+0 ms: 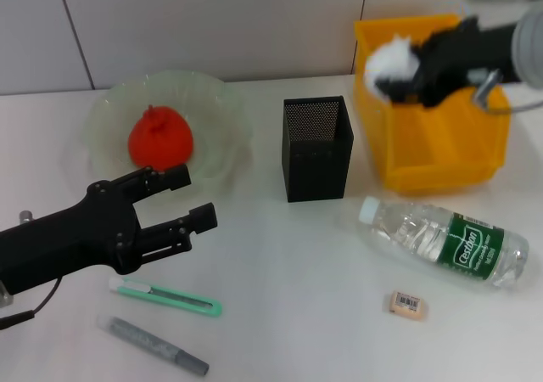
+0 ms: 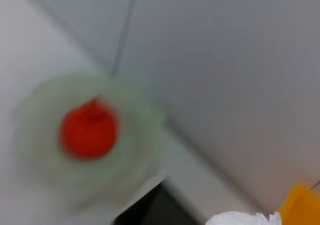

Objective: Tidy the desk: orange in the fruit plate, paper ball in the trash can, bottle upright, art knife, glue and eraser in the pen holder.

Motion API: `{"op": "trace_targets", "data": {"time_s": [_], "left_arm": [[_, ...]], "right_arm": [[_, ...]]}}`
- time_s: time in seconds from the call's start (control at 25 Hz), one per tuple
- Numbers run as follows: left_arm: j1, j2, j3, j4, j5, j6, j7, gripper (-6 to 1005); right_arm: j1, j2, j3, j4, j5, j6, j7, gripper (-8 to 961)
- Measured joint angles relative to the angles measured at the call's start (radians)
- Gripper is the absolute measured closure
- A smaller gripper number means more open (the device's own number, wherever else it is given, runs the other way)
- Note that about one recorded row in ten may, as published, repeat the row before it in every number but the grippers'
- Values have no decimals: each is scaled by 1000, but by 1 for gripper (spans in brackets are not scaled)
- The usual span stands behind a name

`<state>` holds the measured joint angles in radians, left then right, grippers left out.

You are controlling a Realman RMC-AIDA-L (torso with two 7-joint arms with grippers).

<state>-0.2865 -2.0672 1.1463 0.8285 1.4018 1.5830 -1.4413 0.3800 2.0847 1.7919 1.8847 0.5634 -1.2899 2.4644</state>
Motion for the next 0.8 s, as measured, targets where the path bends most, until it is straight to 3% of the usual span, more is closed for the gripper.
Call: {"op": "trace_targets", "data": {"time_s": [0.16, 0.48, 0.8], "left_arm": [[0, 0, 4, -1, 0, 5, 0, 215], [-2, -2, 1, -8, 0, 3, 1, 215], [-7, -2, -1, -8, 0, 2, 1, 215]], "right_arm": [[-50, 0, 3, -44, 6, 196, -17, 442], [-56, -3, 9, -298, 38, 470, -39, 443], [-34, -6, 16, -443, 64, 584, -69, 443]]}}
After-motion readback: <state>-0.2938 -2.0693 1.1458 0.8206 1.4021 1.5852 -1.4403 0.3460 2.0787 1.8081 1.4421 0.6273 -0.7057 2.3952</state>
